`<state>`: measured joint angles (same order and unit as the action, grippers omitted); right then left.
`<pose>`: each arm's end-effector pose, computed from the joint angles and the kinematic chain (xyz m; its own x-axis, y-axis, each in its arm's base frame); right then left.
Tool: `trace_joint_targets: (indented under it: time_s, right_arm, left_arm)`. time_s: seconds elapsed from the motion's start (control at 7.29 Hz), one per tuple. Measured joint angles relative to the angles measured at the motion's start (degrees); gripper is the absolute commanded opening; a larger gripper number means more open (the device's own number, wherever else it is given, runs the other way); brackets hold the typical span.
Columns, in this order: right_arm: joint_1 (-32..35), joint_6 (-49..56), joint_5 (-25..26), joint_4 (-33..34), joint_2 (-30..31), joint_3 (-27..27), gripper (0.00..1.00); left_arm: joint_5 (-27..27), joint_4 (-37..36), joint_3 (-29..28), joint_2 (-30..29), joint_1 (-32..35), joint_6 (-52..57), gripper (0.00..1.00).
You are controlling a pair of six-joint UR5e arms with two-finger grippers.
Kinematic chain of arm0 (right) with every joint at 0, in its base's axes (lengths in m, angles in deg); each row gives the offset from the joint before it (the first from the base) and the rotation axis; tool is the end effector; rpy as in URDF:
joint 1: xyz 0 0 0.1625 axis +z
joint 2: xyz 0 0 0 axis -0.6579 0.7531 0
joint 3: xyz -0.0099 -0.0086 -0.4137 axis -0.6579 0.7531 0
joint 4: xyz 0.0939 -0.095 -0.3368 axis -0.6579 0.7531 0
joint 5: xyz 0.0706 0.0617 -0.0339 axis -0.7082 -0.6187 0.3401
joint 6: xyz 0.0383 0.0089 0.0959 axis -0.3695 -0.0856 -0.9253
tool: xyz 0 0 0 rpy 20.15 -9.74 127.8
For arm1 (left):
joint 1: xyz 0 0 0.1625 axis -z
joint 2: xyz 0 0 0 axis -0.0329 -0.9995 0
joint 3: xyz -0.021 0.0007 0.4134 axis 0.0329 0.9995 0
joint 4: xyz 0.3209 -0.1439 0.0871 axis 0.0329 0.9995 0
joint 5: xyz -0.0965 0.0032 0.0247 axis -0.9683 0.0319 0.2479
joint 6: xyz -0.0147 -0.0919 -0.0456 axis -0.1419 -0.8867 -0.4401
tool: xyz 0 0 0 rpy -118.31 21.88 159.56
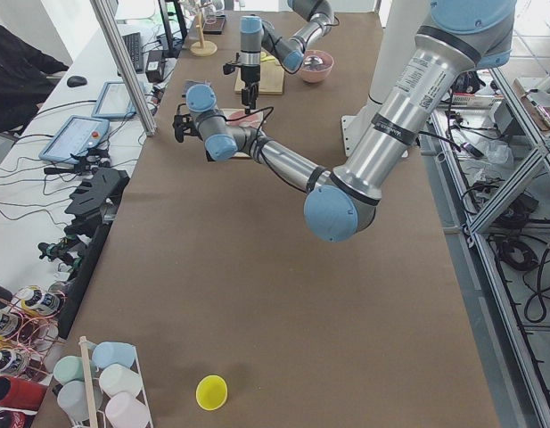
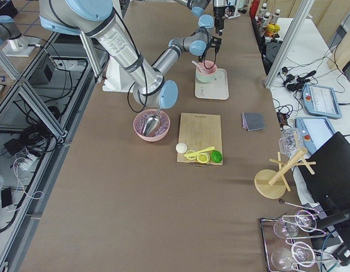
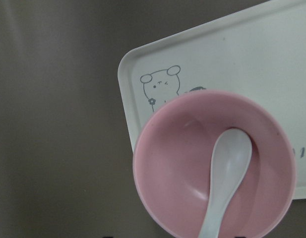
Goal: Stack pink bowl on green and place spoon
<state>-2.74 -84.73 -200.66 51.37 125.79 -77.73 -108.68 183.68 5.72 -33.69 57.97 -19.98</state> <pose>-0.4983 -0.4970 0.1404 0.3983 0.2189 0.8908 -0.1467 0.9738 -0.1737 0.2669 -0.5773 0.3338 0.3588 -0.1293 -0.9244 0.1869 0.9803 -0.0645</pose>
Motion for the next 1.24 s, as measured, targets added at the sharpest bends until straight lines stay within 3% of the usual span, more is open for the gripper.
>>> trace_joint_targets:
  time_s: [0.27, 0.55, 0.82, 1.1, 1.24]
  right_arm:
    - [5.27, 6.12, -0.73, 4.78, 6.18, -6.24, 1.00]
    - [12.60, 26.66, -1.44, 18.64, 13.83, -13.45, 1.00]
    - [21.68, 52.30, -1.92, 31.24, 21.67, -17.61, 1.00]
    - [32.20, 66.37, -5.64, 33.36, 32.32, -19.34, 1.00]
    - [37.58, 73.19, -8.20, 33.47, 37.38, -19.34, 1.00]
  left_arm:
    - [0.77, -1.47, 0.72, 1.34, 2.45, -0.43, 0.98]
    - [1.78, -4.91, 1.92, 5.62, 10.02, 7.27, 0.98]
    - [2.18, -14.10, 2.29, 9.89, 19.12, 30.70, 0.98]
    - [1.98, -26.06, 2.85, 12.75, 25.74, 53.30, 0.98]
    - [1.80, -28.34, 3.17, 15.55, 27.69, 58.96, 0.98]
